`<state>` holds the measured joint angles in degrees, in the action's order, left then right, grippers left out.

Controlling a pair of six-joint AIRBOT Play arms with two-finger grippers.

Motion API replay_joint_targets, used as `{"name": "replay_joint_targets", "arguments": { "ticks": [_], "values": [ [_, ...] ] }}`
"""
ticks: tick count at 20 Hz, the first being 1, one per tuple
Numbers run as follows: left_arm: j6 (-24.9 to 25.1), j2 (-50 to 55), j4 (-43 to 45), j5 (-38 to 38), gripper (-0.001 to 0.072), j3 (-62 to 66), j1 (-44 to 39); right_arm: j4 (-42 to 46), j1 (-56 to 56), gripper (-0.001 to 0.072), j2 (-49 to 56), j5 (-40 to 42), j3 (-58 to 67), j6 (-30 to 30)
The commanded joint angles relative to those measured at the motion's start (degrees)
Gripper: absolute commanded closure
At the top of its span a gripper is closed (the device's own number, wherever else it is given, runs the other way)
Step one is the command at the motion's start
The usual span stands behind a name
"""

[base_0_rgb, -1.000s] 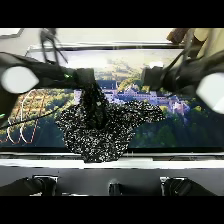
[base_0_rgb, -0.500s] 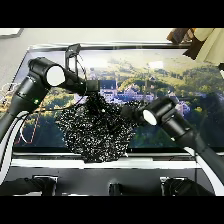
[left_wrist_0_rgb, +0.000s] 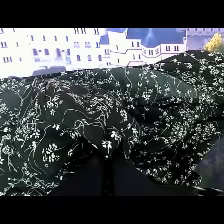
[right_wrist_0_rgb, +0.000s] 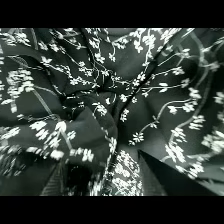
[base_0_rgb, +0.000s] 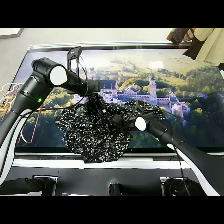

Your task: Fold the clothes and pants, and hang the long-sleeved shirts on hangers.

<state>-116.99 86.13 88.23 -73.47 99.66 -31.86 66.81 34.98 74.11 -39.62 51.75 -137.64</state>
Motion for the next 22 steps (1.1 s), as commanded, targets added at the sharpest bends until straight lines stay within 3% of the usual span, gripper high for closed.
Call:
{"name": "replay_joint_targets", "arguments": {
  "ticks": [1,2,3,4,5,6,9,12,14,16,22],
  "values": [
    [0.02,0.07,0.00,-0.07,0.0679,0.00,0.04,-7.28,-0.02,0.0234,3.63,3.21,-0.52,5.25],
    [0.02,0.07,0.00,-0.07,0.0679,0.00,0.04,-7.32,-0.02,0.0238,4.07,3.96,-0.52,5.22],
    [0.02,0.07,0.00,-0.09,0.0679,0.00,0.04,-7.69,-0.02,0.0294,4.33,4.57,-0.52,5.22],
    [0.02,0.07,0.00,-0.09,0.0679,0.00,0.04,-7.89,-0.02,0.0412,4.42,4.81,-0.52,5.18],
    [0.02,0.07,0.00,-0.07,0.0679,0.00,0.04,-8.15,-0.02,0.0575,4.39,4.61,-0.52,5.25],
    [0.02,0.07,0.00,-0.09,0.0679,0.00,0.04,-8.50,-0.02,0.0676,4.37,4.04,-0.52,5.25],
    [0.04,-0.02,0.04,-0.09,0.0679,0.00,0.13,-8.15,-0.31,0.0680,2.19,0.87,-0.46,5.25],
    [2.60,-0.39,0.04,-0.31,0.0680,1.03,0.46,1.57,-4.83,0.0681,-3.43,-10.10,4.04,5.03],
    [4.11,-0.44,0.04,-0.66,0.0680,4.31,0.46,9.18,-10.34,0.0681,-6.05,-20.98,11.87,5.75],
    [4.76,-0.50,0.00,-0.79,0.0680,8.81,0.46,13.14,-15.45,0.0682,-6.43,-29.49,23.32,10.93],
    [4.74,-2.58,-1.27,-1.95,0.0679,19.61,0.46,17.81,-19.82,0.0682,-3.41,-38.86,56.65,17.35]
  ]
}}
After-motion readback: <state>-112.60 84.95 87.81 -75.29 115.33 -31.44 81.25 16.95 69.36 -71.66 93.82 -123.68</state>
